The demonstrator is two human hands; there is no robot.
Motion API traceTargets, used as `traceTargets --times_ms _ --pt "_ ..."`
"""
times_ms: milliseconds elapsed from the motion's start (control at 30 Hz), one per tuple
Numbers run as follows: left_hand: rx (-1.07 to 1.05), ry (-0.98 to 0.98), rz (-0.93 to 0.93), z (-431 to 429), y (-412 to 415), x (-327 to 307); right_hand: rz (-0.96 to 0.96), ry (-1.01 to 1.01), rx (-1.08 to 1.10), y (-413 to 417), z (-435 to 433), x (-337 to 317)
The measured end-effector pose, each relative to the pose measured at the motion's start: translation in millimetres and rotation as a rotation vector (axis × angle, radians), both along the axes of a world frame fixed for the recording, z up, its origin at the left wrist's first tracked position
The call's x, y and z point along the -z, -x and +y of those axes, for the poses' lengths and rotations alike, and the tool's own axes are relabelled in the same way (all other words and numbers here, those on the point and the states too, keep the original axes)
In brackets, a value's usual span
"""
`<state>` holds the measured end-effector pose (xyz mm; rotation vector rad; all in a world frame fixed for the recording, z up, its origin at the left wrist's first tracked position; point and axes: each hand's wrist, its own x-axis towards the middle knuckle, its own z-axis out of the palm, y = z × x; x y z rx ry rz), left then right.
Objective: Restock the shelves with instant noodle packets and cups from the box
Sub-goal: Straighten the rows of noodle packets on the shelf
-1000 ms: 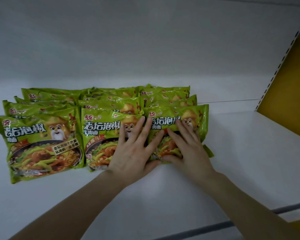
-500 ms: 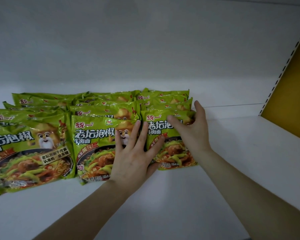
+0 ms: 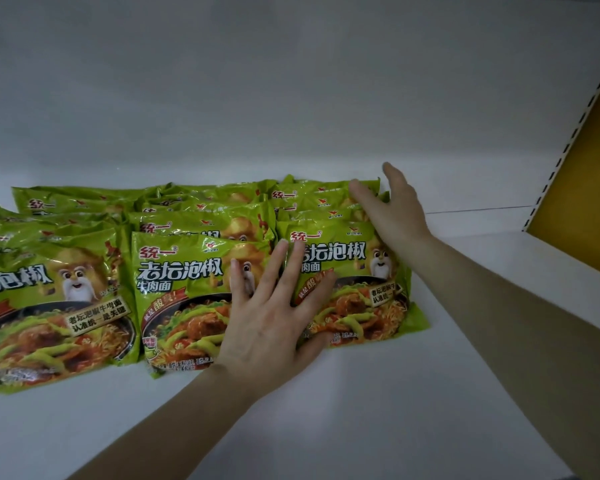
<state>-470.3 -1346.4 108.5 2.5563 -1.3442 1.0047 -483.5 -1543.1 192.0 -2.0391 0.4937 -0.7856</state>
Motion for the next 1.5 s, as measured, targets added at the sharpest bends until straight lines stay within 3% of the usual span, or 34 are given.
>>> traceTargets --times_ms 167,433,600,733,933,1100,1233,1333,1500 --pt "0.01 -0.005 0.025 -5.5 -2.6 1.5 0.094 -0.08 -0.113 -24.4 -7.3 -3.1" --pt "0.022 0.001 0.017 -8.4 -5.6 3.7 -0.004 -0.338 -0.217 -34.0 -11.1 0.2" --pt "0.029 -0.003 -0.006 -8.2 -6.6 4.5 0.022 -0.343 -0.261 -37.7 -18.4 -0.3" --pt "0.027 -0.006 -0.009 -7.8 -6.7 5.7 0.046 -0.187 -0.227 -34.4 -12.2 -2.4" --pt "0.037 -0.043 -0.016 -2.0 -3.0 1.5 -0.175 0.313 0.109 -10.2 -0.4 2.0" --pt "0.061 -0.064 -0.034 30.0 8.2 6.5 -0.147 0.678 -0.106 34.3 32.0 15.9" --pt "-0.041 -0.099 -0.033 78.3 -6.1 8.0 0.038 1.084 -0.209 69.0 35.7 53.0" --pt "-0.079 -0.115 -0.035 91.1 -17.9 5.8 0.111 1.168 -0.208 69.9 39.0 73.9" --pt "-0.107 -0.095 -0.046 83.3 -27.8 7.1 0.15 1.073 -0.2 54.9 51.0 82.9"
